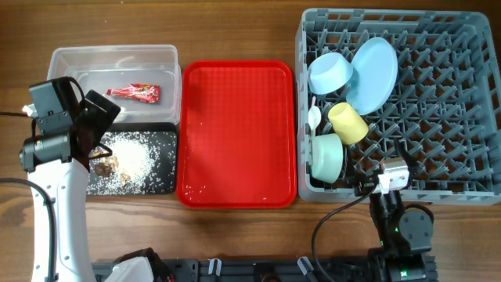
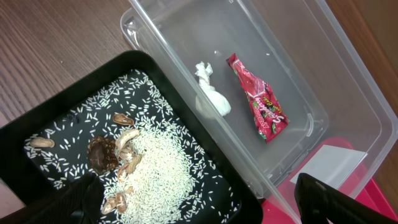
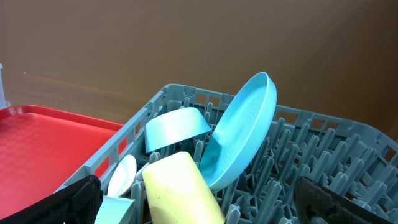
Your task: Sort waste into correct bins and load items into the dishwasher rack
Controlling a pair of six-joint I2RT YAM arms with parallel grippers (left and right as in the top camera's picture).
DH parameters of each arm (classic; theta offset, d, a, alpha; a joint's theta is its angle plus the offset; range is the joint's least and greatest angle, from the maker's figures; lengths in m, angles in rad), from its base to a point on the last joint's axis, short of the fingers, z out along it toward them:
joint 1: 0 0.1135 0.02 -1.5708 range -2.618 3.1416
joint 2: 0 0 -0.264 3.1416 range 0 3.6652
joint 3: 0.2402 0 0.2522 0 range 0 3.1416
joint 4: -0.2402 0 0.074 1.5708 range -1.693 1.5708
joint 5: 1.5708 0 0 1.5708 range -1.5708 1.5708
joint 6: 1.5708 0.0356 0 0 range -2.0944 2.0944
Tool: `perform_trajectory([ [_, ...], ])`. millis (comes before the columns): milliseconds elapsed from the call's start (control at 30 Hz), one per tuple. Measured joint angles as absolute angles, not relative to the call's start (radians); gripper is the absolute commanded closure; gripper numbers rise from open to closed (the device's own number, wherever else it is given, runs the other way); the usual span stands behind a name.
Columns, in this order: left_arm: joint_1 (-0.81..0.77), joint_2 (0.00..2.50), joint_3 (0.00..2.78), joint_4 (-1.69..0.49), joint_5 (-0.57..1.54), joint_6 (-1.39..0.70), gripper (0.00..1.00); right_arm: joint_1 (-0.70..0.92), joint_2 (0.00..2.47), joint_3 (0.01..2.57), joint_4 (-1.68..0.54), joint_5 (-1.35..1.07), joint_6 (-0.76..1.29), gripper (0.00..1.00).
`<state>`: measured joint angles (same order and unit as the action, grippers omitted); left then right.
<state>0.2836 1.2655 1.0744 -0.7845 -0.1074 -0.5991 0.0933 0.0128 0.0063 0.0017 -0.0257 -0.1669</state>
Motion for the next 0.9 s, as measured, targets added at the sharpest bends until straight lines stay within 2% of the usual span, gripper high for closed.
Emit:
perform_trajectory([
  [267, 0.282, 1.251, 1.069, -0.781, -0.107, -0.599, 0.0, 0.093, 0.013, 0.006, 0.0, -0.026, -0.171, 0.0],
  [500, 0.126, 0.757, 0.875, -0.804, -0.107, -0.599, 0.0, 0.093, 0.015, 0.006, 0.0, -0.026, -0.171, 0.0],
  [600, 0.062, 0.492, 0.654, -0.815, -0.104, -0.599, 0.0, 0.093, 0.016, 0.006, 0.0, -0.026, -0.171, 0.0],
  [633, 0.05, 0.422, 0.583, -0.736, -0.104, -0.598, 0.0, 0.093, 0.016, 0.006, 0.0, -0.026, -0.171, 0.0],
  [800, 0.031, 0.138, 0.272, -0.072, -0.033, -0.595, 0.0, 0.093, 0.015, 0.006, -0.001, -0.026, -0.176, 0.0],
  [900, 0.031, 0.077, 0.17, 0.054, 0.022, -0.596, 0.0, 0.093, 0.016, 0.006, -0.001, -0.026, -0.178, 0.0],
])
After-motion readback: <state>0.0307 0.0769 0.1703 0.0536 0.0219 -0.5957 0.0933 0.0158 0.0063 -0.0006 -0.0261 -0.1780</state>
